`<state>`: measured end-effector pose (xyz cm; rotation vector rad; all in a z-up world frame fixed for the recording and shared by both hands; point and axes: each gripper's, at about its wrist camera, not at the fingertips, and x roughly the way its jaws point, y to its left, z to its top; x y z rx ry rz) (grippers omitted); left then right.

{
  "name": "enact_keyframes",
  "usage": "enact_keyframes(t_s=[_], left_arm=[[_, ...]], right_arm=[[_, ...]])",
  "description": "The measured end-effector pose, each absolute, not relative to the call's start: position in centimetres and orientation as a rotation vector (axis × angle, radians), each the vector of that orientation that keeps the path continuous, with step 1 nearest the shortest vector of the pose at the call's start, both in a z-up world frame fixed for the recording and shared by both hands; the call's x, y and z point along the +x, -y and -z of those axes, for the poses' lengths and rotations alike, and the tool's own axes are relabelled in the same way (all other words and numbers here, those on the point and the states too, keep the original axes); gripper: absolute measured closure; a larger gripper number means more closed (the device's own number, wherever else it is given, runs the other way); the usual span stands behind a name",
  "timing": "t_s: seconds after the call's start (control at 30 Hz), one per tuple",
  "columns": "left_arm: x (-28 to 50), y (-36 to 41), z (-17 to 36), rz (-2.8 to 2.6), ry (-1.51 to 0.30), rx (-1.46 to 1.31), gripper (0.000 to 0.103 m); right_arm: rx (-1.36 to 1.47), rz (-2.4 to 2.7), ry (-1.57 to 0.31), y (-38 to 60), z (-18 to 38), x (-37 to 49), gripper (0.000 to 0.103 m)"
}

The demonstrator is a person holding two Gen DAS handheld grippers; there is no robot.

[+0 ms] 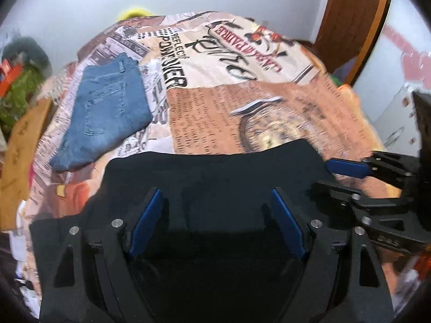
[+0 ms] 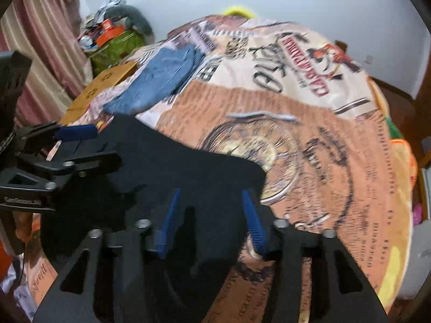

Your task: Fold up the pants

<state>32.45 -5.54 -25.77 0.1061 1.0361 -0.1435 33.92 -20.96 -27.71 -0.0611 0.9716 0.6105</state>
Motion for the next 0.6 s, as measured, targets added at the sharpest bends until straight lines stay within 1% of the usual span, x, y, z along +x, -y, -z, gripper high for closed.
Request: enact_keyframes(t_s=[0.03, 0.1, 0.2, 0.3, 0.6], left_arm=[[32.5, 5.9, 26.4, 0.124, -1.038, 0.144, 0.021], [32.4, 6.1, 27.3, 0.122, -1.052, 0.171, 0.021], [31.8, 6.3, 28.2, 0.118, -1.071, 0.214, 0.021], [30.8, 6.2, 28.0, 0.113, -1.055, 0.25, 0.021], [27.3, 4.8, 27.5, 0.104, -1.057, 0.243, 0.02]], right_arm=[[-0.059, -0.618, -0.98, 20.9, 28.1, 33.9, 0.069], [-0.058, -0.625, -1.007, 21.0, 28.9, 33.7, 0.076], [-0.053, -0.627, -1.019, 21.5, 29.3, 33.1, 0.076], [-0.062, -0.627, -1.028, 22.0, 29.1, 32.3, 0.076], [-0.046, -0.618, -1.062, 22.9, 28.7, 30.0, 0.076]])
